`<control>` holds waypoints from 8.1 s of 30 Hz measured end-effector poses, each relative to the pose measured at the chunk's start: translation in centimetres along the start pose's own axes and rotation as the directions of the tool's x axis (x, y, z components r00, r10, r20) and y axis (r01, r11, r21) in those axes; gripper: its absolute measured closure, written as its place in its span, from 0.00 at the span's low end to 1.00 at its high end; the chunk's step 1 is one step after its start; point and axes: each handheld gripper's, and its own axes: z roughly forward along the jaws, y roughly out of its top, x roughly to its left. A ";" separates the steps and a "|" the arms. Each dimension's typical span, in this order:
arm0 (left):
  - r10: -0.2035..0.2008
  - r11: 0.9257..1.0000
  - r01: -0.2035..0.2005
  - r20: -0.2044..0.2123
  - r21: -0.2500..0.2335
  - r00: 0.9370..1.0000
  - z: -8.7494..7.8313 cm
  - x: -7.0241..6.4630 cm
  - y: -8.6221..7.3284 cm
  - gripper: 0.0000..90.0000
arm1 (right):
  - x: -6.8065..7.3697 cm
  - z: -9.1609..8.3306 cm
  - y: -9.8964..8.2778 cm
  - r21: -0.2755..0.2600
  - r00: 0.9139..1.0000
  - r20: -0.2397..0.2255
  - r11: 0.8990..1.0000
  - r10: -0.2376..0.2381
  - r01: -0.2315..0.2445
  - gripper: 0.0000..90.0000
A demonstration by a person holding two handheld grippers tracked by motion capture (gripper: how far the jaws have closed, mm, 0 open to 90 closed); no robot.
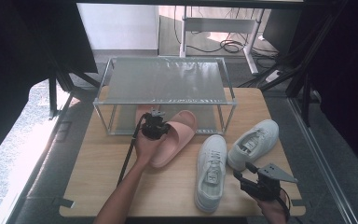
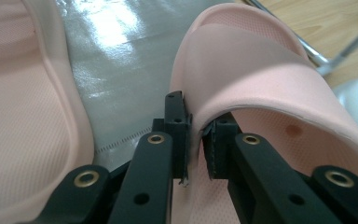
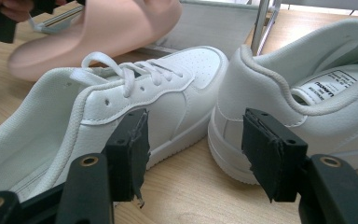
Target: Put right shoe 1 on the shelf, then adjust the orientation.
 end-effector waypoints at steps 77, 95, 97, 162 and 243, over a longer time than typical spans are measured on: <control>0.248 0.961 -0.262 0.144 0.085 0.958 2.7 -5.9 -0.1 1.00 | -0.3 0.0 -0.2 0.006 1.000 0.003 1.000 0.006 -0.006 0.46; 0.257 0.962 -0.271 0.213 0.040 0.943 -6.2 -4.2 -6.5 0.98 | 0.3 0.0 0.0 0.002 1.000 -0.002 1.000 -0.001 0.001 0.46; 0.262 0.959 -0.279 0.214 0.054 0.941 -6.9 -3.8 -7.8 0.98 | 0.3 0.0 0.0 0.005 1.000 -0.003 1.000 -0.003 0.003 0.46; 0.132 0.985 -0.139 0.077 0.106 0.988 1.8 -0.5 -2.3 0.99 | 0.0 -0.1 -0.1 0.000 1.000 0.001 1.000 0.001 -0.001 0.46; 0.079 0.994 -0.089 0.144 0.062 0.986 -10.3 2.4 -10.6 0.50 | 0.5 0.5 -0.6 0.031 1.000 -0.015 1.000 0.003 -0.002 0.48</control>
